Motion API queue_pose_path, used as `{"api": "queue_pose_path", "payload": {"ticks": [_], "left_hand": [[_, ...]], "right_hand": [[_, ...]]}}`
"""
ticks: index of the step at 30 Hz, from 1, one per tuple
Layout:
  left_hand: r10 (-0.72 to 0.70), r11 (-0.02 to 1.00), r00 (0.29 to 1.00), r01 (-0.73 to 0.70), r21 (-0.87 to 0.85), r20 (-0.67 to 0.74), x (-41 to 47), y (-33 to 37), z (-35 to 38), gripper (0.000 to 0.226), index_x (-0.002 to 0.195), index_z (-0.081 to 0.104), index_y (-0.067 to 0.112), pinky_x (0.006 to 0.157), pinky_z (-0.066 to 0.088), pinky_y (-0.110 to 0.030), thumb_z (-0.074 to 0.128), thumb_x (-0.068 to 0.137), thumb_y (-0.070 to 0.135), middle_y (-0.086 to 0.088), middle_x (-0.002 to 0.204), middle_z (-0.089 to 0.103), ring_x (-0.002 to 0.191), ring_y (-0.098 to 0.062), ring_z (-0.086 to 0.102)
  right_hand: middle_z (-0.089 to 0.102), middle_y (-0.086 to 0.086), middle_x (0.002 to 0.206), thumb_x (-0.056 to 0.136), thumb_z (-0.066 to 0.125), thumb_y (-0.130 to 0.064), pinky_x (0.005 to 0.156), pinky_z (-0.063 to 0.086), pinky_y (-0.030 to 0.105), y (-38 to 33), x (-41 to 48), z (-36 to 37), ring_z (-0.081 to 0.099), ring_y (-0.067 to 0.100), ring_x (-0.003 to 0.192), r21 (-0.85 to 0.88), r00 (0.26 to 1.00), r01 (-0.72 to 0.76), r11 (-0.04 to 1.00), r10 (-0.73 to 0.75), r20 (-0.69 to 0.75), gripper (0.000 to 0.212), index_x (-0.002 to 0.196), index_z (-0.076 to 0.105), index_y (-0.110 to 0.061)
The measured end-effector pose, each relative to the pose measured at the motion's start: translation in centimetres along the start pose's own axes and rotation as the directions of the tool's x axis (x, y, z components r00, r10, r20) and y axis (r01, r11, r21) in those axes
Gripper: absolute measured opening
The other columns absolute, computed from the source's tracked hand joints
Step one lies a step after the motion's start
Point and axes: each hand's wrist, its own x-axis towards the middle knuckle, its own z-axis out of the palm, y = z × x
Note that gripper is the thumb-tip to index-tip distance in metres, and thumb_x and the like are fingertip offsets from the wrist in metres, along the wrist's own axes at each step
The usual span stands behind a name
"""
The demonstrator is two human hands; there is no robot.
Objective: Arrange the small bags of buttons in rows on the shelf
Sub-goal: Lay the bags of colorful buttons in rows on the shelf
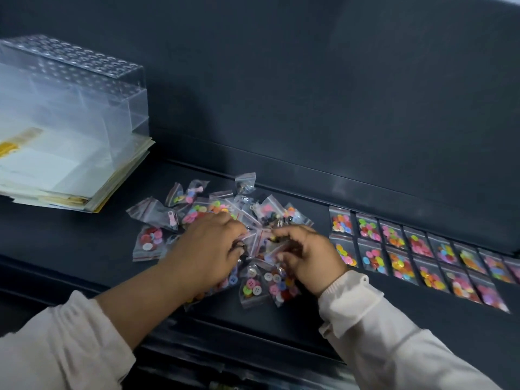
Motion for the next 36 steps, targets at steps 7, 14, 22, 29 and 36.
{"api": "queue_pose_path", "payload": {"ticks": [7,14,22,29,36], "left_hand": [[0.084,0.992,0.975,-0.063,-0.105,0.206,-0.6,2.1,1.2,0.032,0.109,0.061,0.033,0.079,0.040,-0.026,0.064,0.081,0.047,0.012,0.099,0.052,0.095,-0.007,0.046],[0.101,0.990,0.929,-0.129,0.056,0.357,-0.9,2.7,2.0,0.082,0.129,0.042,0.034,0.095,0.032,-0.025,0.069,0.059,0.069,0.013,0.122,0.042,0.115,-0.008,0.036],[0.118,0.984,0.942,-0.068,-0.167,0.313,-1.5,2.2,1.2,0.037,0.114,0.050,0.032,0.085,0.037,-0.020,0.062,0.080,0.023,0.015,0.110,0.050,0.100,0.003,0.042],[0.064,0.953,0.958,0.025,-0.303,0.281,-1.0,2.5,1.1,0.013,0.080,0.059,0.034,0.085,0.047,-0.029,0.060,0.086,0.022,0.010,0.102,0.060,0.098,-0.006,0.056],[0.122,0.985,0.884,-0.051,-0.165,0.451,-0.8,2.0,0.8,0.039,0.095,0.053,0.031,0.080,0.037,-0.015,0.078,0.067,0.041,0.014,0.105,0.044,0.097,-0.004,0.041]], "right_hand": [[0.056,-0.008,0.091,0.067,0.079,-0.031,0.075,0.045,0.021,0.9,-4.5,0.1,0.057,0.009,0.081,-0.090,0.994,-0.012,0.996,0.022,0.109,0.022,0.084,0.065,-0.025],[0.054,-0.004,0.102,0.076,0.068,-0.041,0.082,0.044,0.025,1.5,-5.4,1.2,0.055,0.015,0.093,-0.218,0.995,0.030,0.976,-0.009,0.096,0.027,0.097,0.063,-0.025],[0.059,-0.005,0.087,0.079,0.061,-0.027,0.079,0.046,0.025,2.1,-5.4,1.3,0.058,0.010,0.082,0.026,0.999,0.006,1.000,-0.007,0.039,0.006,0.074,0.062,-0.026],[0.058,0.001,0.064,0.088,0.057,-0.003,0.056,0.048,0.019,0.4,-5.1,-0.3,0.055,0.014,0.066,0.664,0.951,-0.274,0.696,0.299,0.079,0.025,0.066,0.055,-0.015],[0.063,0.005,0.069,0.091,0.052,-0.007,0.060,0.052,0.027,0.1,-5.4,-1.0,0.067,0.022,0.067,0.849,0.875,-0.406,0.339,0.414,0.253,0.023,0.070,0.054,-0.016]]}}
